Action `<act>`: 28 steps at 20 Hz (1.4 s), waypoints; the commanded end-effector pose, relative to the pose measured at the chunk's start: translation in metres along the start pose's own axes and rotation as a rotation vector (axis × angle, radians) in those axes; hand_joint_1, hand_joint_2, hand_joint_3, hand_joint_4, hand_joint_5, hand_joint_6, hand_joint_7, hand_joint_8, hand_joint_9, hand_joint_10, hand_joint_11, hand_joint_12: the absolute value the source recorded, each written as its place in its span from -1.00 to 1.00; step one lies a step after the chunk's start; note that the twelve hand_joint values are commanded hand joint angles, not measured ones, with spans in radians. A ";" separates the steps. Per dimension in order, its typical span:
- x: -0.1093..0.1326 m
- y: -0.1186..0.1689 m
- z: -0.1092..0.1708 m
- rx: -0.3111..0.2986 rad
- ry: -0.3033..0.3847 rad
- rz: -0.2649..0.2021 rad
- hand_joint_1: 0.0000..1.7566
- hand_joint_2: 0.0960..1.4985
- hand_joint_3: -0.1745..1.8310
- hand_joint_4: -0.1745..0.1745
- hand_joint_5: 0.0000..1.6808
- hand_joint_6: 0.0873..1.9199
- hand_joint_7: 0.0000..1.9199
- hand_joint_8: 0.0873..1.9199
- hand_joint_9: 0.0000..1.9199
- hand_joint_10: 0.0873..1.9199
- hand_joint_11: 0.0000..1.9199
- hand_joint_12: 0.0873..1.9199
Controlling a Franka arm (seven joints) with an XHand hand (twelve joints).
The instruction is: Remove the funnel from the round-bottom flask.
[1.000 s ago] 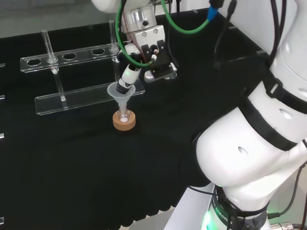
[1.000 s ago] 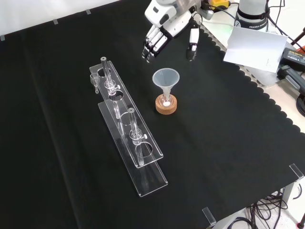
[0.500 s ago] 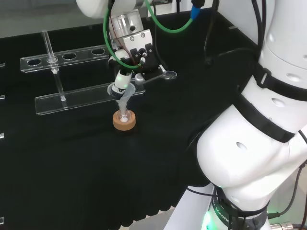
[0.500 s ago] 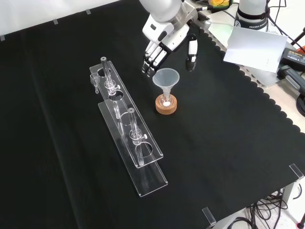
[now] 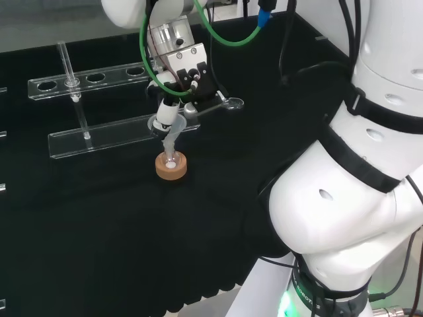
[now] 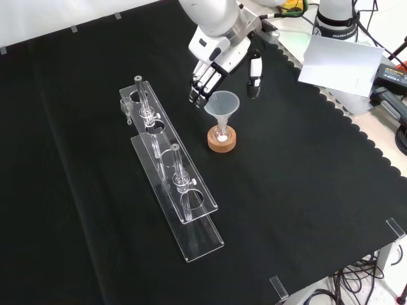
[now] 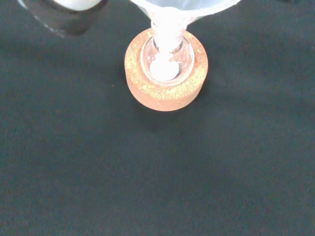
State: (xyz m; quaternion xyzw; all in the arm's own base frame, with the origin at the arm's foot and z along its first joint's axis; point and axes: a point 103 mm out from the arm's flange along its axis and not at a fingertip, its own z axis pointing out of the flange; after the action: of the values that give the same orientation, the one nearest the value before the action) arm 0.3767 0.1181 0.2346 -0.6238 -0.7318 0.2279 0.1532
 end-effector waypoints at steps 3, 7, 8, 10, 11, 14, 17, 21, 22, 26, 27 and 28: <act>-0.009 0.023 0.012 0.038 0.006 -0.007 -0.10 0.02 -1.00 -0.26 -0.98 -1.00 -1.00 -1.00 -1.00 -0.18 -0.73 0.55; -0.011 0.027 0.016 0.039 0.010 -0.011 -0.10 0.02 -1.00 -0.26 -0.98 -1.00 -1.00 -1.00 -1.00 -0.18 -0.73 0.55; -0.012 0.027 0.016 0.038 0.012 -0.009 -0.10 0.02 -1.00 -0.26 -0.98 -1.00 -1.00 -1.00 -1.00 -0.18 -0.73 0.55; -0.013 0.028 0.017 0.037 0.011 -0.007 -0.10 0.02 -1.00 -0.26 -0.98 -1.00 -1.00 -1.00 -1.00 -0.18 -0.73 0.55; -0.013 0.028 0.017 0.034 0.011 -0.006 -0.11 0.03 -1.00 -0.26 -0.97 -1.00 -1.00 -1.00 -1.00 -0.17 -0.73 0.55; -0.014 0.030 0.018 0.031 0.019 -0.007 -0.10 0.03 -1.00 -0.25 -0.96 -1.00 -0.99 -1.00 -1.00 -0.15 -0.73 0.55; -0.013 0.032 0.021 0.036 0.022 -0.009 -0.10 0.03 -1.00 -0.25 -0.95 -1.00 -0.98 -1.00 -1.00 -0.12 -0.72 0.55; -0.012 0.036 0.028 0.043 0.030 -0.018 -0.10 0.03 -1.00 -0.24 -0.93 -1.00 -0.95 -0.99 -0.96 -0.10 -0.71 0.55; -0.012 0.037 0.028 0.044 0.030 -0.020 -0.10 0.03 -1.00 -0.24 -0.92 -1.00 -0.95 -0.99 -0.95 -0.10 -0.71 0.55; -0.012 0.036 0.029 0.049 0.028 -0.024 -0.10 0.03 -1.00 -0.25 -0.90 -1.00 -0.99 -0.86 -0.89 -0.12 -0.69 0.53; -0.013 0.036 0.029 0.051 0.028 -0.023 -0.10 0.03 -1.00 -0.25 -0.90 -1.00 -0.99 -0.84 -0.88 -0.13 -0.68 0.53; -0.013 0.036 0.029 0.051 0.028 -0.022 -0.10 0.03 -1.00 -0.25 -0.89 -1.00 -1.00 -0.82 -0.87 -0.13 -0.68 0.53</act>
State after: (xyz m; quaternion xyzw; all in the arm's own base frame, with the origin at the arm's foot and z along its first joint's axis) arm 0.3944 0.1062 0.1912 -0.6148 -0.7305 0.2355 0.1813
